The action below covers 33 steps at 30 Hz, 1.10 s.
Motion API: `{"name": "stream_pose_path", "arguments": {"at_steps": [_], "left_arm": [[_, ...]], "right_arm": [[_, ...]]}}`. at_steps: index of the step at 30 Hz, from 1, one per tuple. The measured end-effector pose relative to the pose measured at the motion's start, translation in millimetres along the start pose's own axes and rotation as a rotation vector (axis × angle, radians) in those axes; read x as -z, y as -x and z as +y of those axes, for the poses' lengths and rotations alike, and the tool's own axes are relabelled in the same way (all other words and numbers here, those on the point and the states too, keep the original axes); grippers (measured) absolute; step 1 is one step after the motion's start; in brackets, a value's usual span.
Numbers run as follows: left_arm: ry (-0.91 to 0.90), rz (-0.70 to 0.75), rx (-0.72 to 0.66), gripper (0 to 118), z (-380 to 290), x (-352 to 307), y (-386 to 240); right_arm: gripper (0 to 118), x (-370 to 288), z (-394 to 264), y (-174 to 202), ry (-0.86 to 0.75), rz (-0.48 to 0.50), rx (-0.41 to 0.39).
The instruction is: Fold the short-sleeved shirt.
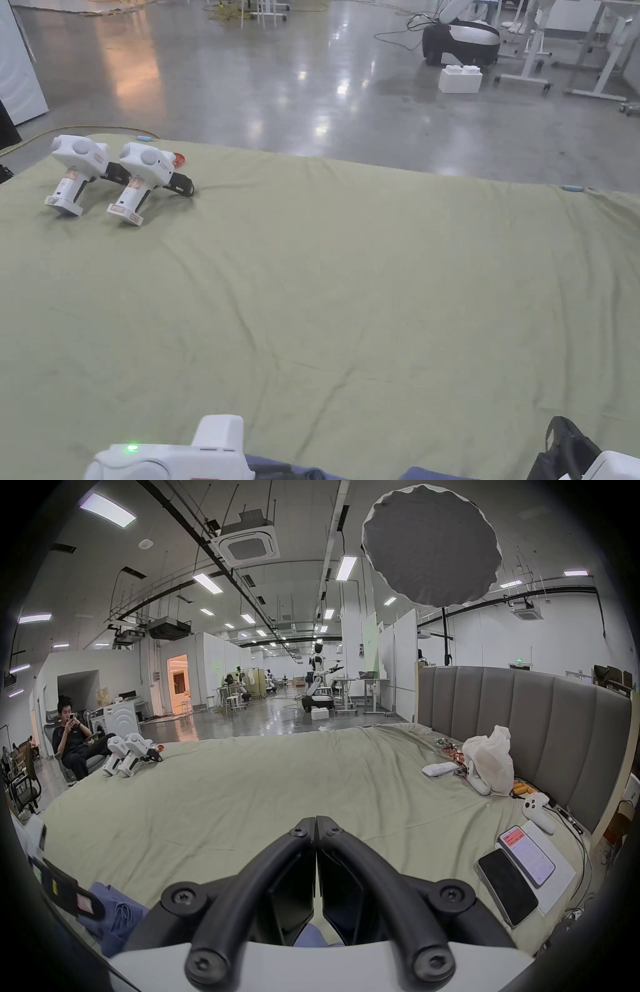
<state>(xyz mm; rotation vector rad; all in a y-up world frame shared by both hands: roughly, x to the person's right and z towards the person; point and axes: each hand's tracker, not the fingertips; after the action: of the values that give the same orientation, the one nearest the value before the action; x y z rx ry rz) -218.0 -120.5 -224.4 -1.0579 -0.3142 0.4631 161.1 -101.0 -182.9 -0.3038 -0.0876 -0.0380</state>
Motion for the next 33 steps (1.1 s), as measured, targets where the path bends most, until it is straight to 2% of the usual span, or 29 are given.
{"name": "stream_pose_path", "arguments": {"at_steps": [2,4,7,10,17,22,24,29,30,33], "left_arm": [[-0.015,0.008,0.001,47,2.5,-2.4,3.0],[-0.022,0.049,0.004,18,3.2,2.3,5.0],[0.031,0.078,0.028,7,-0.6,21.4,5.1],[0.120,0.064,0.070,3,-10.7,44.7,-5.0],[0.164,-0.005,0.137,3,-31.5,78.6,-35.3],[0.138,-0.038,0.019,3,-30.2,90.7,-26.8],[0.141,-0.051,0.039,3,-30.9,84.9,-25.9],[0.120,-0.113,0.020,6,-21.6,44.8,-4.1],[0.072,-0.124,-0.005,15,-14.7,27.5,7.7],[-0.048,-0.111,-0.029,65,4.2,-12.8,40.8]], "right_arm": [[0,0.7,-1.6,1.0,0.004,0.001,0.001],[0,0.8,-2.8,2.3,0.008,0.004,0.005],[0,0.0,-4.4,4.2,0.012,0.006,0.009],[0,-0.4,-5.7,5.5,0.017,0.009,0.003],[0,-1.6,-7.0,3.3,0.026,0.002,-0.002],[0,-1.8,-8.1,2.8,0.031,0.000,-0.001],[0,-1.9,-8.4,3.1,0.033,0.000,0.001],[0,-0.9,-7.3,5.1,0.034,0.007,-0.001],[0,-0.7,-6.3,5.7,0.032,0.010,0.000],[0,-0.2,-3.8,7.5,0.025,0.015,-0.003]]}}
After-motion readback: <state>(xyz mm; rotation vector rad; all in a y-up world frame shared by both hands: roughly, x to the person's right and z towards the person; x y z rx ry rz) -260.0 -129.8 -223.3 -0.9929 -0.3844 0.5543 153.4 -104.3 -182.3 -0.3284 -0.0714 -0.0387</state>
